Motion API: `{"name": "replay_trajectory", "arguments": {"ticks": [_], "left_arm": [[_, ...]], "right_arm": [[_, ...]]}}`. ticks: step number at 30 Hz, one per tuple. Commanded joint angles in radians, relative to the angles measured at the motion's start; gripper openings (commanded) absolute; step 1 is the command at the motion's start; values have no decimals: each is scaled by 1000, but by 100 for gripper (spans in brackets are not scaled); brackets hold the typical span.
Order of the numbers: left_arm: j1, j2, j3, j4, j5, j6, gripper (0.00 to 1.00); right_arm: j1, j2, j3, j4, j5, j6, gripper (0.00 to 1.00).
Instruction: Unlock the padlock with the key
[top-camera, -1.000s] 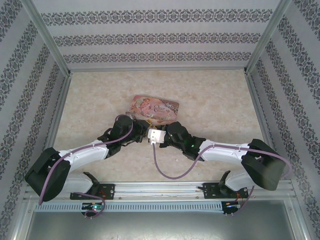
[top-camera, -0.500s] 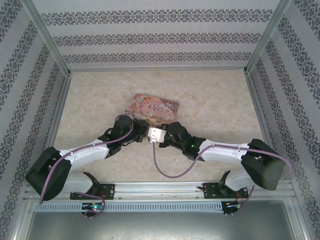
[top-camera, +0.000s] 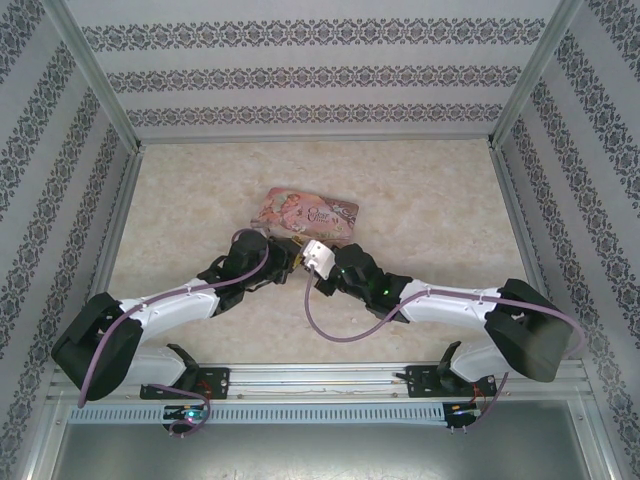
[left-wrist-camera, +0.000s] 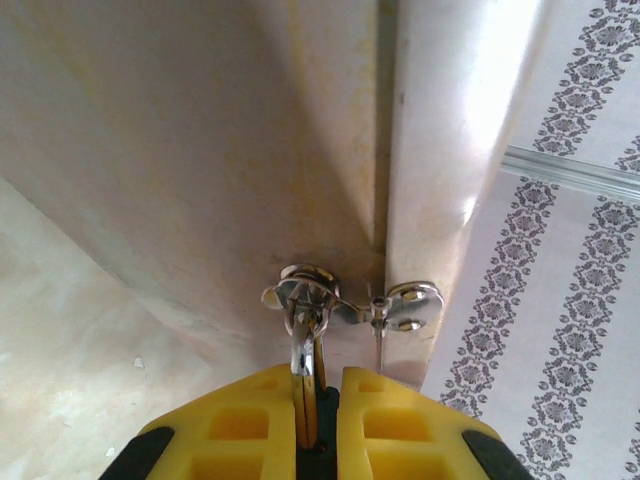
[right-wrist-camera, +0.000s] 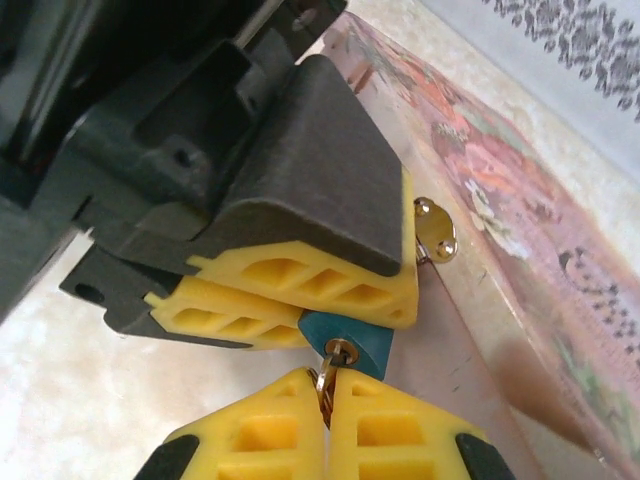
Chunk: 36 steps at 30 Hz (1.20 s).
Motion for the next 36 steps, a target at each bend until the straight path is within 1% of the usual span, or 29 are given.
{"name": "replay_trajectory", "arguments": {"ticks": [1,5,10,15,19,23,29,31,34,36], "left_arm": [[-40,12,23,0,11,9,0],[-53,28,24,7,6,12,0],[-71,58,29,22,5,11,0],[-82,91,20,49,-20,15,0],[-85,131,6,85,-23,17,0],[-88,170,-10,125,-34,15,0],[-88,202,-30,136,-64,29,0],[-89,213,-41,152,-70,24,3],[-89,229,-52,167,-75,17,11],[-88,222,-49,129,-85,35,12]], "right_arm": [[-7,-58,-5,67,0,263,0],[-7,-81,-42,87,-24,361,0],[-11,-90,-84,120,-37,409,0],[-20,-55,-114,150,-61,420,0],[-23,-22,-158,222,-74,424,0],[-29,5,-186,255,-84,443,0],[-38,28,-220,290,-84,464,0],[-44,35,-230,299,-86,473,0],[-50,43,-247,313,-90,485,0],[-53,45,-257,318,-95,488,0]]}}
